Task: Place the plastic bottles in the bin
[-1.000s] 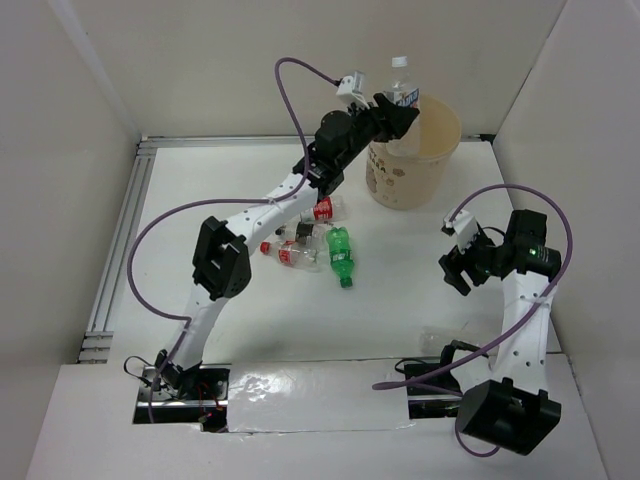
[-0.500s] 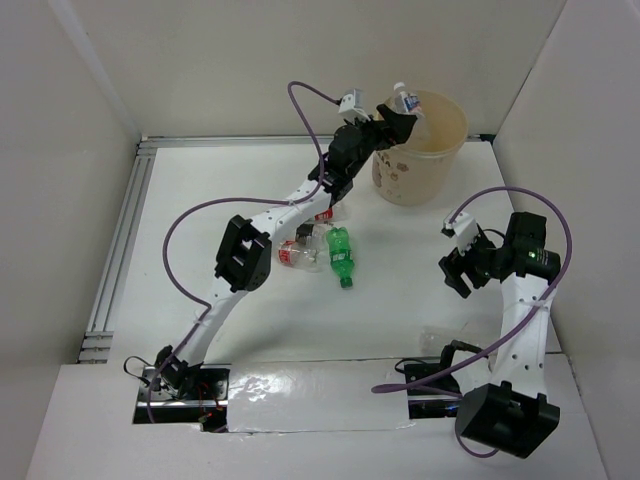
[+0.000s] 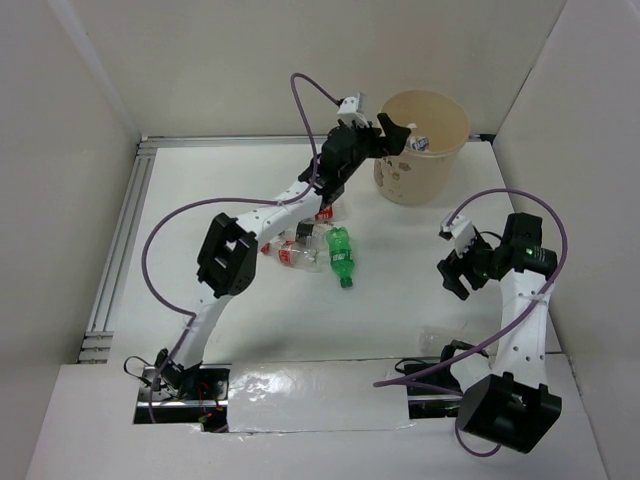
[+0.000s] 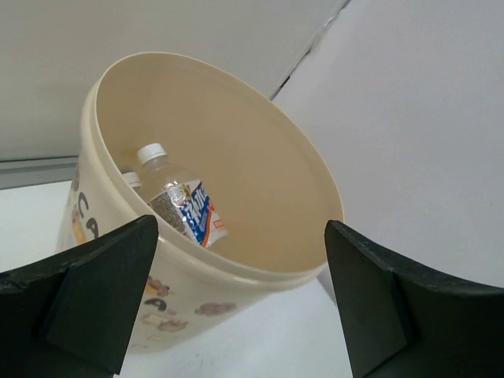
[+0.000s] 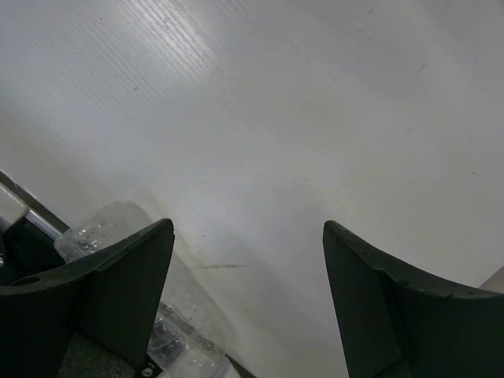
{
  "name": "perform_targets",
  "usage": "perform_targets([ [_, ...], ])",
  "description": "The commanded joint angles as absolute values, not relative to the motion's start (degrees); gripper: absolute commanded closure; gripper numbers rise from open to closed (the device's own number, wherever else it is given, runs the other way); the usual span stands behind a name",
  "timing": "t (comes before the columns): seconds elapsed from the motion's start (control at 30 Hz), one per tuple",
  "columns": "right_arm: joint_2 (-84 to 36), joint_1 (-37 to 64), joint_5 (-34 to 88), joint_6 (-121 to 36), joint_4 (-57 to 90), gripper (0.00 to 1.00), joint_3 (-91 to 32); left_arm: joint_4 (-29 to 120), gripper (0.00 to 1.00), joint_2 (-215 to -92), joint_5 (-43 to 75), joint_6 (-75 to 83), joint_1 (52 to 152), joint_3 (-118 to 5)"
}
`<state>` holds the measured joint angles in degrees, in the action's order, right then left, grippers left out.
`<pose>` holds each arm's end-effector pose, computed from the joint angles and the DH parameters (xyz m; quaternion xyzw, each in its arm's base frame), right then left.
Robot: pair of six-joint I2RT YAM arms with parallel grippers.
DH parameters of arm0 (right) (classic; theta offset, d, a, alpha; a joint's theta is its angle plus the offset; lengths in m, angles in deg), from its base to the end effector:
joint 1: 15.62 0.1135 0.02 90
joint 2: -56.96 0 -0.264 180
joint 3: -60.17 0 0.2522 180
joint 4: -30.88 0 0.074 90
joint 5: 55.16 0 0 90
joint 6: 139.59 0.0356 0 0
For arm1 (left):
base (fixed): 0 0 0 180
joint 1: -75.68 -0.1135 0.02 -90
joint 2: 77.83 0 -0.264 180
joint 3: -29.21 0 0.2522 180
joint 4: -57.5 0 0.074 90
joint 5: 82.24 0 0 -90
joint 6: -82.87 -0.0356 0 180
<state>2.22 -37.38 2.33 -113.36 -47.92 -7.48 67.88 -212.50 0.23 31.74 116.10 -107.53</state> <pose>0.1519 -0.0400 0.2905 -0.3911 0.8555 0.0648 0.3331 0.4327 -0.3624 0.3339 -0.0427 0.6255 -0.4647 0.6253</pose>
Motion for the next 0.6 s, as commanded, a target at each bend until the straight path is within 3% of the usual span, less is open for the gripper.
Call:
perform_targets([
  [0.0, 1.86, -37.59, 0.65, -122.14, -48.69, 0.17, -8.26, 69.84, 0.00, -203.27, 2.83, 25.84, 116.46, -104.10],
  [0.1, 0.28, -37.59, -0.05, -131.73, -55.19, 0.17, -9.58, 68.62, 0.00, -193.08, 4.34, 21.27, 116.46, -93.66],
  [0.27, 0.44, -37.59, -3.21, -124.06, -46.11, 0.18, -8.35, 64.92, 0.00, -176.56, 3.28, 14.85, 117.60, -69.79],
  [0.43, 2.12, -38.12, -20.40, -124.65, -33.36, 0.18, -12.27, 58.51, 0.00, -157.86, 2.05, 16.07, 120.84, -49.21],
  [0.57, -0.42, -38.12, -27.98, -125.97, -28.07, 0.17, -17.74, 56.31, 0.00, -150.09, -0.05, 17.83, 124.10, -38.29],
])
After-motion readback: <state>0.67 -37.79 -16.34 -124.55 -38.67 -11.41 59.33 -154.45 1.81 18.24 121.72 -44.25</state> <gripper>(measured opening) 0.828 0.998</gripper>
